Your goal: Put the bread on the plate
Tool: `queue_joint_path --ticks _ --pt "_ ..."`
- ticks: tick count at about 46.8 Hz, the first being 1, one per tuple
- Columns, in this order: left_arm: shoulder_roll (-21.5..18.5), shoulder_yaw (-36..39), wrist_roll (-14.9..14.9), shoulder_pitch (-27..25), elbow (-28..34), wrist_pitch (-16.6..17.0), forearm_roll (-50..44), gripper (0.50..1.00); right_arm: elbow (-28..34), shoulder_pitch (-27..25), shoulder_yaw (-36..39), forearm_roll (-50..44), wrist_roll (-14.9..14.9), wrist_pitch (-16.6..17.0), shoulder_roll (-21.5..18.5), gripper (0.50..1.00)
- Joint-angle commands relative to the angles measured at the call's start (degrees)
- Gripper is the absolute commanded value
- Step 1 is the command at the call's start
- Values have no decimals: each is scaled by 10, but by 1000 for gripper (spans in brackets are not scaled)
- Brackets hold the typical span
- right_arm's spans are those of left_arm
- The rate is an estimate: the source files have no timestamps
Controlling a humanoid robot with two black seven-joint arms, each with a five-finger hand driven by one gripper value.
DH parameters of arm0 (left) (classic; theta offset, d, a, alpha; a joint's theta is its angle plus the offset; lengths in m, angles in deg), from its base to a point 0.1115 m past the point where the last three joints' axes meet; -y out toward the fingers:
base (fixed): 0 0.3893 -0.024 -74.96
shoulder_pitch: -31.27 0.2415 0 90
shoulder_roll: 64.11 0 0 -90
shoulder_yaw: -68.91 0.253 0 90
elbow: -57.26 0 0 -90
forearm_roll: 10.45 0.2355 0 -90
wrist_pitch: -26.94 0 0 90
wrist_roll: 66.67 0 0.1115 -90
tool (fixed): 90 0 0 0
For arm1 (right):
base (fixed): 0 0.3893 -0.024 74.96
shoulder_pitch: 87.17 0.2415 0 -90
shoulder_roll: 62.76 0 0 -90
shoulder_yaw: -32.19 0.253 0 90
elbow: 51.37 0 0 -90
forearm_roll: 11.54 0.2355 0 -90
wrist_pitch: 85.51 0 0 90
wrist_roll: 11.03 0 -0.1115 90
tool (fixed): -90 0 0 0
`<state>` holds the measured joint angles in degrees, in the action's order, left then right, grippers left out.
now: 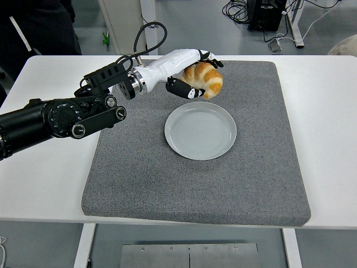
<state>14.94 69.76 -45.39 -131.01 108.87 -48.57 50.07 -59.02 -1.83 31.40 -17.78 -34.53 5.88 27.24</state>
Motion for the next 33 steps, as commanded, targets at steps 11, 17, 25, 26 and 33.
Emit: queue_joint_path --ticks 11,17,25,26,33 --pt "29 2 0 7 -1 1 13 708 0 0 0 0 -1 0 0 1000" --pt "33 6 0 10 -1 5 21 708 0 0 0 0 0 0 0 1000" --pt "34 9 0 19 -9 9 23 713 0 0 0 0 0 0 0 1000" --pt "34 10 0 21 -9 9 23 713 0 0 0 0 -1 0 0 1000" --pt "34 19 1 26 -11 15 24 713 0 -1 0 0 0 0 0 1000"
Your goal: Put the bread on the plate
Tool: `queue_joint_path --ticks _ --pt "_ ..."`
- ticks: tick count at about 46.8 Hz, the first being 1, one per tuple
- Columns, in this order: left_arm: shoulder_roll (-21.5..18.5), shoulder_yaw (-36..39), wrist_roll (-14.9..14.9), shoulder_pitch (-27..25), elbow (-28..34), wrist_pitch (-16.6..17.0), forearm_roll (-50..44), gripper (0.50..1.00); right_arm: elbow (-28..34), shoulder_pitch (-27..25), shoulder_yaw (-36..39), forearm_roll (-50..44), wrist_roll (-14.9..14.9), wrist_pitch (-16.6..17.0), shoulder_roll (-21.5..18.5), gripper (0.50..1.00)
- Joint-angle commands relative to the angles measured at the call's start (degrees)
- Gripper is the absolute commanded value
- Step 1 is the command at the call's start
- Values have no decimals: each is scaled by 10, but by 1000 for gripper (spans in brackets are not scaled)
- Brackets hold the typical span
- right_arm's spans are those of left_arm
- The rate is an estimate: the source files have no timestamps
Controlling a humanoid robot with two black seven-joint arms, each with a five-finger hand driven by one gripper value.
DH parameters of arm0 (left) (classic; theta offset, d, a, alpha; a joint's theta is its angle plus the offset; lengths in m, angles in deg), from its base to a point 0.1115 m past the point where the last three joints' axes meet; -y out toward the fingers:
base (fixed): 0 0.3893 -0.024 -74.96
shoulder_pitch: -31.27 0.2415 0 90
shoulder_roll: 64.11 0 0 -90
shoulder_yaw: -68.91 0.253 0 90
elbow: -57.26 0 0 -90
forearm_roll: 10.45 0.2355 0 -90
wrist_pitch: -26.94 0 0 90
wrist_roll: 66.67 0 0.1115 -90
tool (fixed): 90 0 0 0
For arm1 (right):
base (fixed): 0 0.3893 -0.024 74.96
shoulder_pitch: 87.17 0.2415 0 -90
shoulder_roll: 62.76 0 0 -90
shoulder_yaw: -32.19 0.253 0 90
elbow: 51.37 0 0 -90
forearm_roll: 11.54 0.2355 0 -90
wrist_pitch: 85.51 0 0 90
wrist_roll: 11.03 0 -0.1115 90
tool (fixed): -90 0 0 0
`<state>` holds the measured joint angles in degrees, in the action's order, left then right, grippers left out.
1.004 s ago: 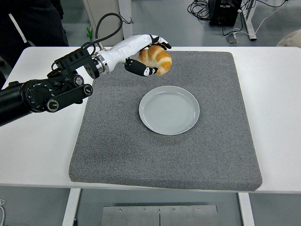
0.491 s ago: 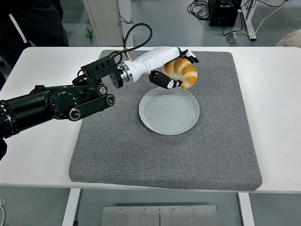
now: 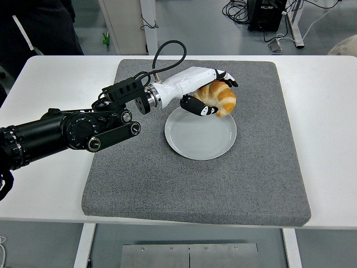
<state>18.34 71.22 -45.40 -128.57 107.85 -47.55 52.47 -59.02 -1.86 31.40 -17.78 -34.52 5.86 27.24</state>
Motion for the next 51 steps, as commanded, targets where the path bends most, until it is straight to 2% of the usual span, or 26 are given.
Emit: queue_joint_path --ticks 1,19,51 --pt "0 6 1 2 -1 8 -1 713 0 0 0 0 0 -1 0 1000" --pt "15 13 4 27 -36 15 0 716 0 0 0 0 0 0 0 1000" --pt "18 37 7 56 -47 25 -1 719 0 0 0 0 0 -1 0 1000"
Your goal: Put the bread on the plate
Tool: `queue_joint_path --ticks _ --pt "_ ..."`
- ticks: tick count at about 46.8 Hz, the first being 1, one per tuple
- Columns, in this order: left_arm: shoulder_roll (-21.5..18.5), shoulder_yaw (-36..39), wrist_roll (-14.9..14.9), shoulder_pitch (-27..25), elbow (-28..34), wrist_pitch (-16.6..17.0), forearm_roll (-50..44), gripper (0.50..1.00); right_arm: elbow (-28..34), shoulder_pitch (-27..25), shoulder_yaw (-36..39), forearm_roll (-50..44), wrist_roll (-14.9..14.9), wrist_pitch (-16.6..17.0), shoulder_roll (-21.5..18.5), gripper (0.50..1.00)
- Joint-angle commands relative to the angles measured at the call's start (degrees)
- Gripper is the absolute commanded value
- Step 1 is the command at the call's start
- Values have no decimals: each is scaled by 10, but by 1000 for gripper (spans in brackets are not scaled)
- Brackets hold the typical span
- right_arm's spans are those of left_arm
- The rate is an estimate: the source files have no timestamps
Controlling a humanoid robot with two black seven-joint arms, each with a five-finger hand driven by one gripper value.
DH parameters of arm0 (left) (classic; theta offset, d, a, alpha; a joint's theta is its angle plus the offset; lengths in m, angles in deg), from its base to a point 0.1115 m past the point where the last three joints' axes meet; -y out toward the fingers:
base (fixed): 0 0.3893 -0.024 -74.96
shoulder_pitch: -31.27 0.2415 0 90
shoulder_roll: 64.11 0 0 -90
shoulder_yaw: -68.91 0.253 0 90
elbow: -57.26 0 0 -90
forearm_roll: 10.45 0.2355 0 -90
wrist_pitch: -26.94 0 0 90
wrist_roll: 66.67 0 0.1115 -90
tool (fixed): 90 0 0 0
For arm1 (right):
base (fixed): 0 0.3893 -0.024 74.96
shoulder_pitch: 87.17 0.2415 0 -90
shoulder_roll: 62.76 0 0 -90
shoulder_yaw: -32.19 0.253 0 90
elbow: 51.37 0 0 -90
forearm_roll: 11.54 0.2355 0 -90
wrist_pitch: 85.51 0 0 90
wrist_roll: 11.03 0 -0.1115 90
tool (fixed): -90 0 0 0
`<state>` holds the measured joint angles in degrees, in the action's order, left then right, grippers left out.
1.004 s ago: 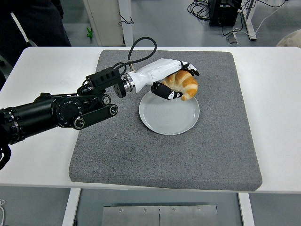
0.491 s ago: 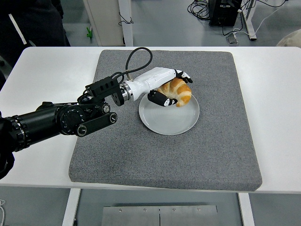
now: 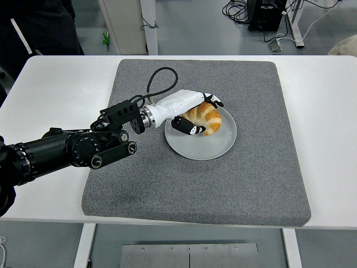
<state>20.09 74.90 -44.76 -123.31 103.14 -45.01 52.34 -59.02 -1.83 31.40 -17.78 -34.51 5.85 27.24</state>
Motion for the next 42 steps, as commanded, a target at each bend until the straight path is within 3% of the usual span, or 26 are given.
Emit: queue_joint_path --ticks 1,24,26,35,42 --pt "0 1 1 3 0 0 1 721 0 0 0 0 0 0 0 1000" --pt "4 1 0 15 -11 1 1 749 0 0 0 0 -1 0 0 1000" --pt "4 1 0 15 -11 1 0 763 0 0 0 0 0 0 0 1000" --pt "4 0 0 16 -11 0 -8 919 0 0 0 0 0 0 0 1000" --pt "3 1 0 17 -11 -4 -8 955 0 0 0 0 0 0 0 1000"
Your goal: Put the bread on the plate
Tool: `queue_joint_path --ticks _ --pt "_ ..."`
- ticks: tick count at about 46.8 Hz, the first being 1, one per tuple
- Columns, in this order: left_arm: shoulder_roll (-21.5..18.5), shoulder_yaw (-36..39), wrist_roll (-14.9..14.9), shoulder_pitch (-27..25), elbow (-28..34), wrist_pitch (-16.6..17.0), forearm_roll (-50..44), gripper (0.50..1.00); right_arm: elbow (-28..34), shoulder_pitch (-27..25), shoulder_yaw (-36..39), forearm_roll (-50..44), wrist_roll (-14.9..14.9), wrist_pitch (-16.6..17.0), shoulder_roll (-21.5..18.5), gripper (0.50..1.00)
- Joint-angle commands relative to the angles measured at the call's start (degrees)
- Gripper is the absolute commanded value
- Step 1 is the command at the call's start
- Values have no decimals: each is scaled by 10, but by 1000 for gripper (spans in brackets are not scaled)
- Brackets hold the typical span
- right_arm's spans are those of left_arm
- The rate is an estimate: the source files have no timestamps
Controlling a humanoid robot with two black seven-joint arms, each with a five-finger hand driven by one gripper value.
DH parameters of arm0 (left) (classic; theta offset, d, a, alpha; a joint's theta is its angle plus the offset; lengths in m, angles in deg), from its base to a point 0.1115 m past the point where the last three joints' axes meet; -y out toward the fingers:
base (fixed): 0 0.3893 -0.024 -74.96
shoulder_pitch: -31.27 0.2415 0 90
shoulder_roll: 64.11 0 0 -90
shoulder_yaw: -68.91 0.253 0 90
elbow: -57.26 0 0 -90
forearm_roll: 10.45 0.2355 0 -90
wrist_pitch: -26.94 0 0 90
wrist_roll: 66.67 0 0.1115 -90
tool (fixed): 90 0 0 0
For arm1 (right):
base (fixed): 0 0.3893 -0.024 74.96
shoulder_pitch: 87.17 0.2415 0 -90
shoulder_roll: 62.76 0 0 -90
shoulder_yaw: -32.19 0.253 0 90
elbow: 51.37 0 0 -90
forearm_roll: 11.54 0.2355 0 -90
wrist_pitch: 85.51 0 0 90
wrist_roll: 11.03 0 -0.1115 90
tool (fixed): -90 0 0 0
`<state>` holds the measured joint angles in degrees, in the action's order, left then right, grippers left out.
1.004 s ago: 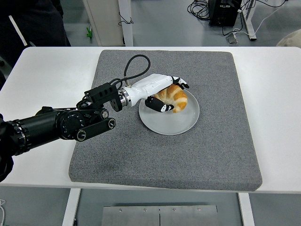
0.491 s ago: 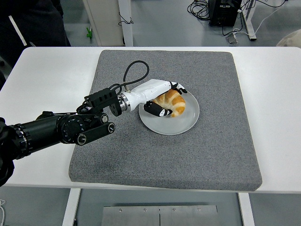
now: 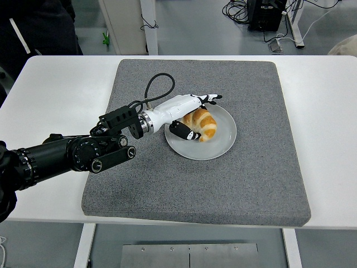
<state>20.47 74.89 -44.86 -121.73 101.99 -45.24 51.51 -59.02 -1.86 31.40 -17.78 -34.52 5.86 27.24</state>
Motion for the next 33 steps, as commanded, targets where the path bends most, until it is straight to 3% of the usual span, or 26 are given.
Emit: queue_joint_path --ticks 1,15,23,28,33 --pt "0 0 1 1 0 -1 0 955 0 0 0 0 -1 0 0 1000" --pt "-6 -10 1 -2 3 -4 -12 960 0 0 0 0 0 -1 0 1000" --pt "-10 -25 1 -11 11 -14 -92 966 0 0 0 0 -1 0 0 1000" --pt "-15 -50 0 -18 12 -60 -142 968 0 0 0 0 0 -1 0 1000" --pt "-37 -98 -1 -18 12 -145 -197 968 0 0 0 0 0 0 0 1000"
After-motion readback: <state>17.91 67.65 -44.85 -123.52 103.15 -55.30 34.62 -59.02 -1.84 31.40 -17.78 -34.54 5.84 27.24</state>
